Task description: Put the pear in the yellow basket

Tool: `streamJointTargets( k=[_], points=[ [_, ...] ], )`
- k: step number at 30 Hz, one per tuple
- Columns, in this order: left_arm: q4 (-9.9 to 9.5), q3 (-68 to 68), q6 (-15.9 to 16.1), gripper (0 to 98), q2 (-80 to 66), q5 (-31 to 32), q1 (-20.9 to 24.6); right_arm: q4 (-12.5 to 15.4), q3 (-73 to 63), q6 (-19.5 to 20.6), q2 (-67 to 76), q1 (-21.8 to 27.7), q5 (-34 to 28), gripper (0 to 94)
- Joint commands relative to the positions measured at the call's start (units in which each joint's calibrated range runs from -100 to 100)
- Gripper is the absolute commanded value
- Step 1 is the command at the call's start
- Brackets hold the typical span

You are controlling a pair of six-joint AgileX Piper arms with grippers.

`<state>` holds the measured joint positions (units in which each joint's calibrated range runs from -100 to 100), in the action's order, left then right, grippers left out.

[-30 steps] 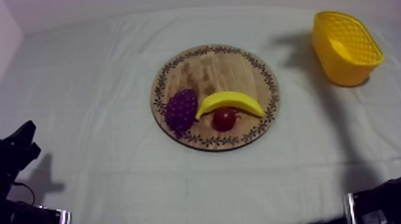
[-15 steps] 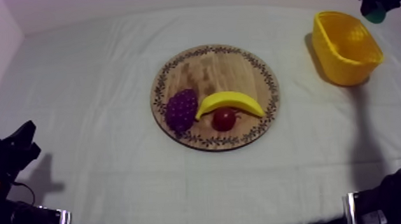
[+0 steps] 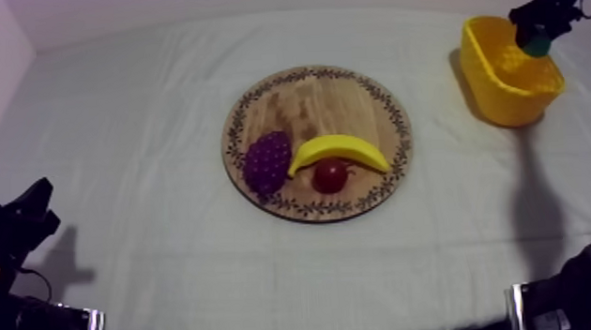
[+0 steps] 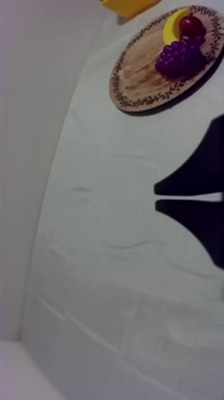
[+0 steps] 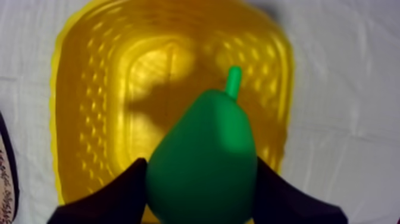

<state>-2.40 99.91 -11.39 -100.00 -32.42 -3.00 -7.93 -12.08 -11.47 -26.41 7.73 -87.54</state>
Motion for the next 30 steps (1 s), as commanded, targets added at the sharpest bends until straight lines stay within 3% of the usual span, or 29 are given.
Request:
streamJointTargets(
  k=[1,9,16,19,23,30],
  points=[
    [-0.02,-0.02,-0.02,0.1,0.0,0.0,0.0,-0.12,0.75,0.16,-0.62,-0.38,0.11,56.1],
    [-0.02,-0.02,-0.02,0.1,0.0,0.0,0.0,-0.81,1.03,1.02,-2.25,-1.09,1.27,77.8],
    [-0.02,-0.02,-0.02,0.1,0.0,0.0,0.0,-0.84,-1.05,1.05,0.89,-0.67,1.02,82.5],
    [-0.02,-0.02,-0.02,0.1,0.0,0.0,0.0,-0.75,-1.25,1.07,4.65,-0.69,0.62,78.8],
    [-0.02,-0.02,-0.02,0.1,0.0,0.0,0.0,-0.11,0.35,1.31,11.92,-0.77,1.0,64.4],
    [-0.02,-0.02,-0.02,0.1,0.0,0.0,0.0,2.51,11.17,3.15,29.45,-0.56,7.38,45.9]
  ],
)
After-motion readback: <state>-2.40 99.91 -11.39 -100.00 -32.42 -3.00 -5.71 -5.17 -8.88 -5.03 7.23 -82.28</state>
